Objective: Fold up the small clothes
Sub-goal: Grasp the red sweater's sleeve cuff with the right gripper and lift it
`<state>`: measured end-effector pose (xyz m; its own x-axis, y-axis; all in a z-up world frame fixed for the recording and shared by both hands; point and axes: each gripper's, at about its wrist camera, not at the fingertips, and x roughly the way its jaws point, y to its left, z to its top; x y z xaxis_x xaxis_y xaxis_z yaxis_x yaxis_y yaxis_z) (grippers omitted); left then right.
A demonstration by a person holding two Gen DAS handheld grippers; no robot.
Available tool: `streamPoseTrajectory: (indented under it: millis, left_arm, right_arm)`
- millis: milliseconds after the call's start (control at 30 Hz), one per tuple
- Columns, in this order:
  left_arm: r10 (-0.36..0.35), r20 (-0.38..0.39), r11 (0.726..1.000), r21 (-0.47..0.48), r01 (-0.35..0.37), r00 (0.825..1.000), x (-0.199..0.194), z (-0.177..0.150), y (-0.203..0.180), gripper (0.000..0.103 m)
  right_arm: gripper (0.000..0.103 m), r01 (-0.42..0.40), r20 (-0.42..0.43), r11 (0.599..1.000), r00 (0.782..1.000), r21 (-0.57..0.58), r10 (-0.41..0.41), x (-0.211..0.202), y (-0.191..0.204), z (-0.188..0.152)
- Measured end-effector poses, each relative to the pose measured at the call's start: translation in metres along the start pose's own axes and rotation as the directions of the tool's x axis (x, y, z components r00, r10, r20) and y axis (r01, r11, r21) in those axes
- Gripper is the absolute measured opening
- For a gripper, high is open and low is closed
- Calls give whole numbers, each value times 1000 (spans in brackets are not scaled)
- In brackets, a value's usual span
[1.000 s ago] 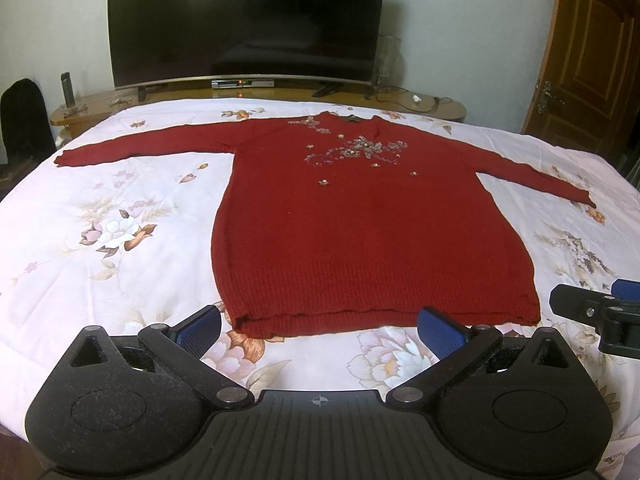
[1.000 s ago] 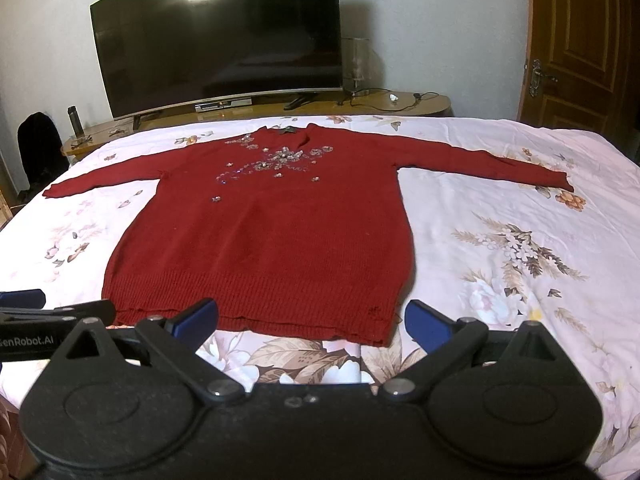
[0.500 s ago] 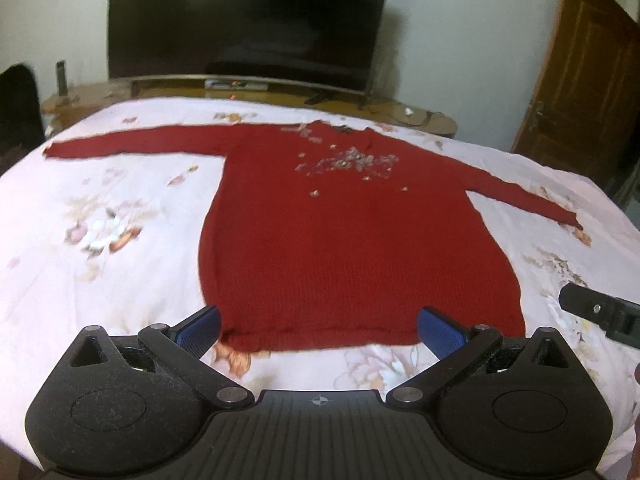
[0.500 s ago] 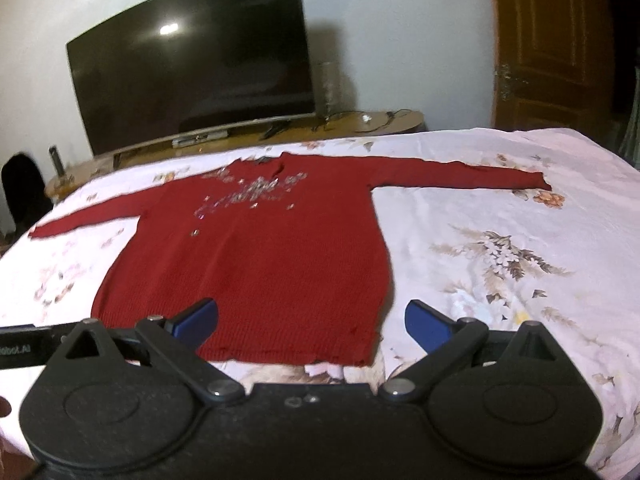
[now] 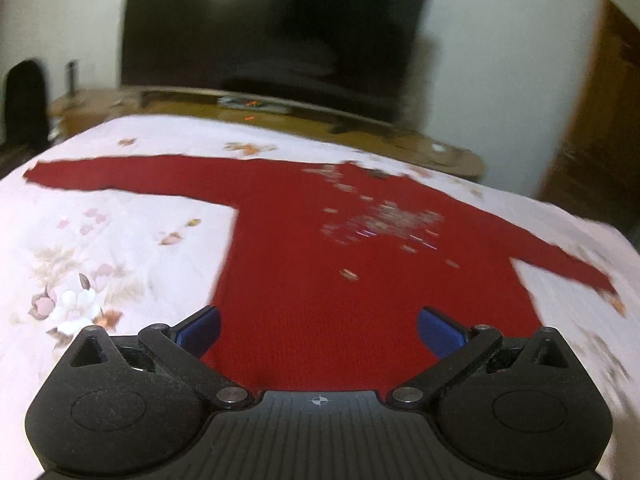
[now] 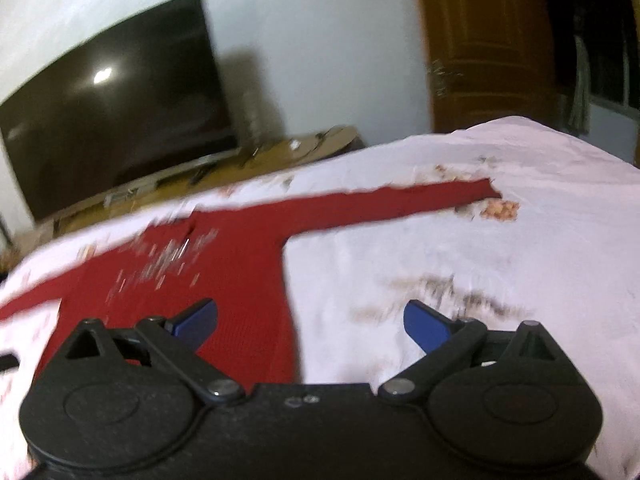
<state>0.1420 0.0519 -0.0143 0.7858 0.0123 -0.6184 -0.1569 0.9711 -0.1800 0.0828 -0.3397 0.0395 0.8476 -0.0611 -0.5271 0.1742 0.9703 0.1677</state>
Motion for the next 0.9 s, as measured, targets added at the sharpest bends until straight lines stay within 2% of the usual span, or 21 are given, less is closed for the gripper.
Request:
streamPoseTrajectory:
  millis: [100, 300, 433, 567, 600, 633, 667, 700, 733, 767, 800, 833, 867, 900]
  left_arm:
    - [82, -62, 997, 6, -81, 995, 55, 17, 9, 103]
    - [180, -55, 983, 43, -177, 982, 115, 35, 12, 103]
    - [198, -40, 980, 27, -197, 979, 141, 41, 21, 103]
    - [213, -22, 977, -5, -213, 977, 164, 46, 27, 103]
    - [214, -23, 977, -13, -214, 977, 169, 47, 28, 103]
    - [212, -26, 977, -17, -212, 977, 175, 49, 29, 103]
    - [213, -31, 977, -18, -214, 976, 180, 49, 28, 103]
    - [215, -35, 976, -18, -215, 976, 184, 50, 28, 103]
    - [212, -38, 977, -20, -212, 977, 187, 51, 27, 103]
    - [207, -38, 978, -23, -208, 978, 190, 52, 27, 103]
    - [202, -36, 979, -24, -203, 979, 192, 52, 26, 103]
    - [200, -35, 979, -24, -200, 979, 194, 53, 26, 103]
    - [197, -37, 980, -22, -198, 980, 196, 53, 26, 103]
    - [194, -40, 980, -22, -195, 980, 198, 53, 27, 103]
  right_arm:
    - [97, 25, 60, 998, 998, 62, -29, 31, -27, 25]
    - [96, 87, 140, 973, 983, 214, -119, 114, -99, 69]
    - [95, 136, 129, 947, 975, 292, -180, 179, -141, 82]
    - [92, 167, 77, 915, 975, 367, -209, 237, -178, 84]
    - [82, 179, 63, 908, 974, 379, -219, 249, -185, 83]
    - [51, 182, 45, 900, 975, 395, -216, 259, -193, 82]
    - [34, 177, 20, 894, 979, 412, -203, 269, -199, 81]
    - [29, 175, -10, 885, 982, 432, -189, 280, -207, 79]
    - [38, 176, -22, 880, 982, 442, -185, 285, -210, 76]
    - [39, 180, -26, 876, 982, 447, -189, 288, -213, 74]
    - [45, 178, -22, 874, 982, 453, -188, 290, -215, 73]
    - [59, 172, -13, 869, 982, 464, -187, 290, -216, 72]
    - [64, 166, -1, 859, 982, 484, -190, 286, -217, 71]
    - [65, 153, 9, 840, 983, 520, -185, 285, -222, 70]
